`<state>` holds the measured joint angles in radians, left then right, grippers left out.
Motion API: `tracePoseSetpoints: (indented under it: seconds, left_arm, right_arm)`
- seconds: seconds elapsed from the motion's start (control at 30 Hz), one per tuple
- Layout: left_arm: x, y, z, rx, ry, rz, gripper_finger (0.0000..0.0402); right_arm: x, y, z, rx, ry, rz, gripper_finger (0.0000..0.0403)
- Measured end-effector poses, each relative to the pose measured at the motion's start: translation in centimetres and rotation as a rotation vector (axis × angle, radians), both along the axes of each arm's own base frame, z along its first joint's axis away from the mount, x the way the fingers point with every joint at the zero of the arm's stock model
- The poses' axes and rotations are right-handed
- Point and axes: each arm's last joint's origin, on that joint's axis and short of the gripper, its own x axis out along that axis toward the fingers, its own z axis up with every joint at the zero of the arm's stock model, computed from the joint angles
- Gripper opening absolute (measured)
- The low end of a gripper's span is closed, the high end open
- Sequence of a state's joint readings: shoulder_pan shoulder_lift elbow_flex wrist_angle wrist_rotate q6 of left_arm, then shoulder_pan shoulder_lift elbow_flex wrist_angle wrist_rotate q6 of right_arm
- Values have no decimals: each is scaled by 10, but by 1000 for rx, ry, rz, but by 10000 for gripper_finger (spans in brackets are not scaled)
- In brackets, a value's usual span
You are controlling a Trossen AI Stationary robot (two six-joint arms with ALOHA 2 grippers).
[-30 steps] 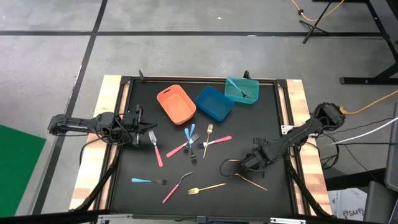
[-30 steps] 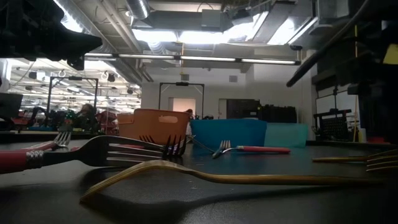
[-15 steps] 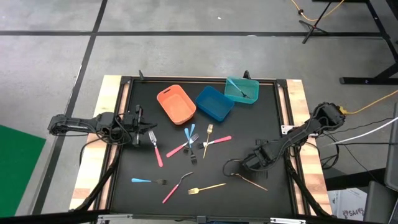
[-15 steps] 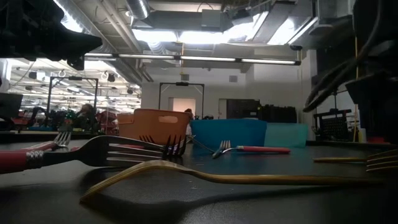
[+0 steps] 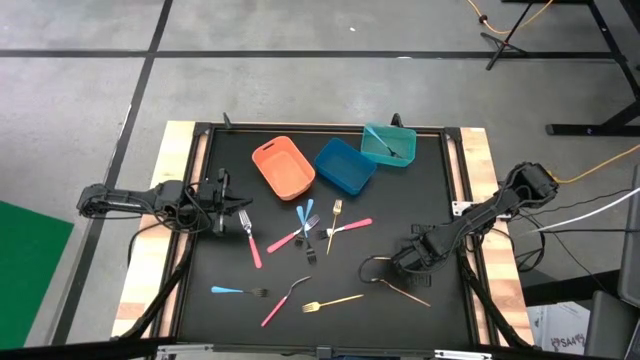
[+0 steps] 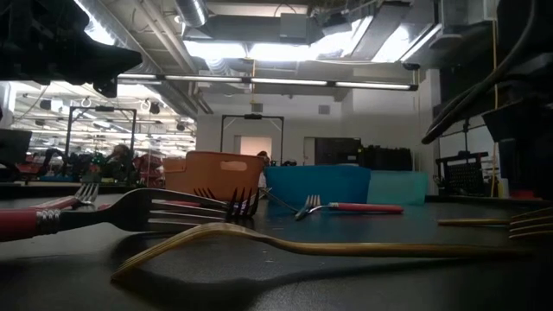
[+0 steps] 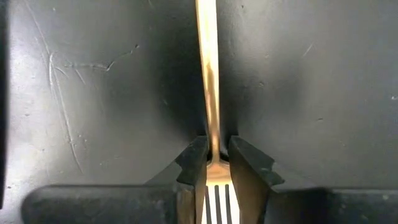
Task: Sort silverware by color (type)
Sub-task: Put the gold fork into the blue bin
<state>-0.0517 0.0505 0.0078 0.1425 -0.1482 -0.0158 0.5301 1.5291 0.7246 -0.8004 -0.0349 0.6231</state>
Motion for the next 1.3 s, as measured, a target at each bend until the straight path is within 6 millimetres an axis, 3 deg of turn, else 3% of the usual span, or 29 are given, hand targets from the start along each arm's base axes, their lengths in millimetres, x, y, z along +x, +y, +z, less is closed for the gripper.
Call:
tracePoseSetpoints:
  seconds: [0.2,0.43,0.73,1.1,1.3]
  left_arm:
    - [0,0,0,0,0,0,0]
    - [0,0,0,0,0,0,0]
    - [0,0,0,0,0,0,0]
    - [0,0,0,0,2,0,0]
    - [0,0,0,0,2,0,0]
  right_arm:
    - [-1,0,0,-5,6,0,64]
    - [-1,0,0,-3,11,0,8]
    - [5,3,8,3,8,0,3]
    - [31,13,37,18,-151,-9,4]
    - [51,0,54,-26,-244,-81,5]
